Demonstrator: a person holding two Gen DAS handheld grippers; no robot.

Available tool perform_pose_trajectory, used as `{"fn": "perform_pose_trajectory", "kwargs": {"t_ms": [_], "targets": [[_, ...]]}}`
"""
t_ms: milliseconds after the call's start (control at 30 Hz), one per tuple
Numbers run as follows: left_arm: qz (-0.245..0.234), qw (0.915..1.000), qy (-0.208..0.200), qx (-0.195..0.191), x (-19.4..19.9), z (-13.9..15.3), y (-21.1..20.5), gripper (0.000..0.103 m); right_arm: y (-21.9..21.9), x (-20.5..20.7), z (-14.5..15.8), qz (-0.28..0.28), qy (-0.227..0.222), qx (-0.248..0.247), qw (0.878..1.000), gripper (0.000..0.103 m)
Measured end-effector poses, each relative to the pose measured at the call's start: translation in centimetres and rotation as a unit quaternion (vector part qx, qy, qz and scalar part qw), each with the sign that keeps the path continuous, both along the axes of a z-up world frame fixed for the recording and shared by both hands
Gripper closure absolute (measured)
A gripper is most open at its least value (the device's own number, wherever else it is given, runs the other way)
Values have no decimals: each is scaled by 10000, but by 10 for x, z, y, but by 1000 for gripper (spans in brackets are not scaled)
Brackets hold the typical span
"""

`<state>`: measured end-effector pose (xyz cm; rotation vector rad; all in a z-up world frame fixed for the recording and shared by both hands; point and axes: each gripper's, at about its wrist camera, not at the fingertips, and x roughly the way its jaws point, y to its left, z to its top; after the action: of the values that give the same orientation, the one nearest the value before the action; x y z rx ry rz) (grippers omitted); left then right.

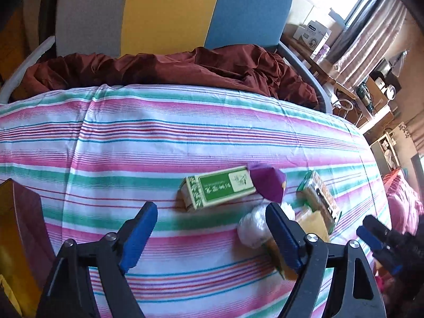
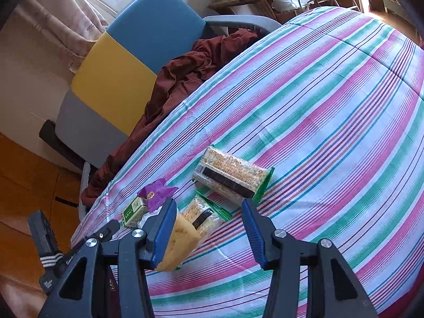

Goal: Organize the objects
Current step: 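Grasp the green printed box with the left gripper while the right gripper grasps the yellow sponge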

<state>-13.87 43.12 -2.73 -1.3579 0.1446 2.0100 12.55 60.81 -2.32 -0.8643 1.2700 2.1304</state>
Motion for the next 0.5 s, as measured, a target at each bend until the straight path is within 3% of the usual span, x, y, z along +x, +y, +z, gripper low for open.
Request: {"fn": "perform_pose_trajectory", "kwargs": {"t_ms": [67, 233, 433, 500], "targets": [[-50, 9998, 165, -124, -6, -2, 15, 15, 0, -1, -1, 11, 13, -47, 10000, 52], [-1084, 9893, 770, -605, -5, -13, 51, 8, 2, -1, -4, 9, 36, -168, 9999, 52], [-1073, 9904, 478, -724, -19, -36, 63, 8, 3, -3, -7, 31, -10, -187, 9998, 52], [-1017, 9913, 376, -743, -21, -43, 61, 23, 3, -4, -9, 34, -50, -201, 9998, 52]]}}
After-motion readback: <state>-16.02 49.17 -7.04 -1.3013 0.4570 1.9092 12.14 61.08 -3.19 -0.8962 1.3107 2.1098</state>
